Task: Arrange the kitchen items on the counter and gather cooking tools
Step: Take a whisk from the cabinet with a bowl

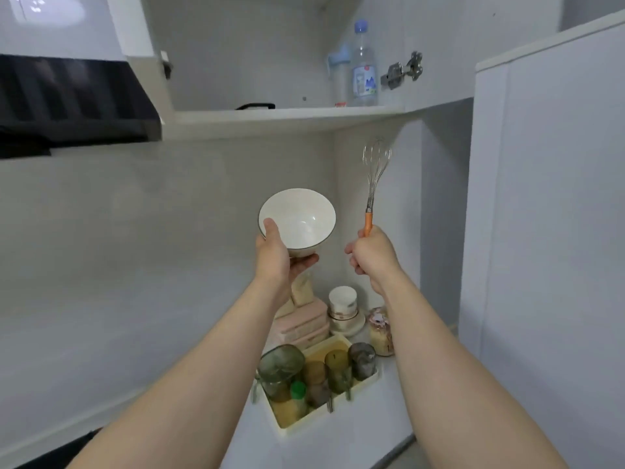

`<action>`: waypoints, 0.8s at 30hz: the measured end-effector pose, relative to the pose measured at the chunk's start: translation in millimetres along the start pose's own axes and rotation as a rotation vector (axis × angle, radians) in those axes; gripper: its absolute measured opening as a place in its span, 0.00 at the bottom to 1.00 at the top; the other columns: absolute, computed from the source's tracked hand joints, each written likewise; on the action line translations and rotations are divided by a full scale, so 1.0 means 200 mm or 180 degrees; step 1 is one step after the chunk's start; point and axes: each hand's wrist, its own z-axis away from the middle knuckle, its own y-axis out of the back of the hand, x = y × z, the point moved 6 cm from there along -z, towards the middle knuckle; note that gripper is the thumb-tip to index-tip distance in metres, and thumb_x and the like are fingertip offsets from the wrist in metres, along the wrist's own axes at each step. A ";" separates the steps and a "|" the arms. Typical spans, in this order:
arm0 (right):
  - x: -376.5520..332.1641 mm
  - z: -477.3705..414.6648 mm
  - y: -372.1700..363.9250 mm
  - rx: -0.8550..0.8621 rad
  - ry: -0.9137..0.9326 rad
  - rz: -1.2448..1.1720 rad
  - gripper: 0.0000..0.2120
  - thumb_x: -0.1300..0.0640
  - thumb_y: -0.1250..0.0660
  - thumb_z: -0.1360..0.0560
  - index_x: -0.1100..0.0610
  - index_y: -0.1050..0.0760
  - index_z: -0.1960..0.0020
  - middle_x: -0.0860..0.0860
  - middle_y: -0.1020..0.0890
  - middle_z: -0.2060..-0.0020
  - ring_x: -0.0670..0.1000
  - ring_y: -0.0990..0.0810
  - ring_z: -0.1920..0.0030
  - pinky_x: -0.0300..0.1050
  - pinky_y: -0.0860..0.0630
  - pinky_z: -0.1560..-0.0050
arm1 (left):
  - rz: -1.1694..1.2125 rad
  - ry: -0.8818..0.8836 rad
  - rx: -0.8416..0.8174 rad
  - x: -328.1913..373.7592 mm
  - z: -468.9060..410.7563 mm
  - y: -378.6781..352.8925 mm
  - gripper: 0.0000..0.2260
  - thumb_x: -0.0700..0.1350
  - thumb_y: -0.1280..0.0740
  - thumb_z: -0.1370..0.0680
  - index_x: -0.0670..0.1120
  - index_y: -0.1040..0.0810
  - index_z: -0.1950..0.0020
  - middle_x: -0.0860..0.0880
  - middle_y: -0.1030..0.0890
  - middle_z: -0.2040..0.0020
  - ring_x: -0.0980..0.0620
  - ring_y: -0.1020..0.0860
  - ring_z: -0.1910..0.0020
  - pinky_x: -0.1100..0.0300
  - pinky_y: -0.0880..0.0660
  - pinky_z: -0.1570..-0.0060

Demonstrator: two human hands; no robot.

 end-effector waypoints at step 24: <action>1.14 0.49 -0.32 -0.1489 -0.0804 0.1211 0.19 0.46 0.44 0.16 0.54 0.20 0.55 0.45 0.26 0.66 0.48 0.27 0.61 0.42 0.34 0.61 | -0.0496 0.2336 0.1802 -1.44 0.49 1.25 0.21 0.38 0.46 0.19 0.44 0.39 0.25 0.39 0.29 0.34 0.35 0.17 0.55 0.52 0.17 0.69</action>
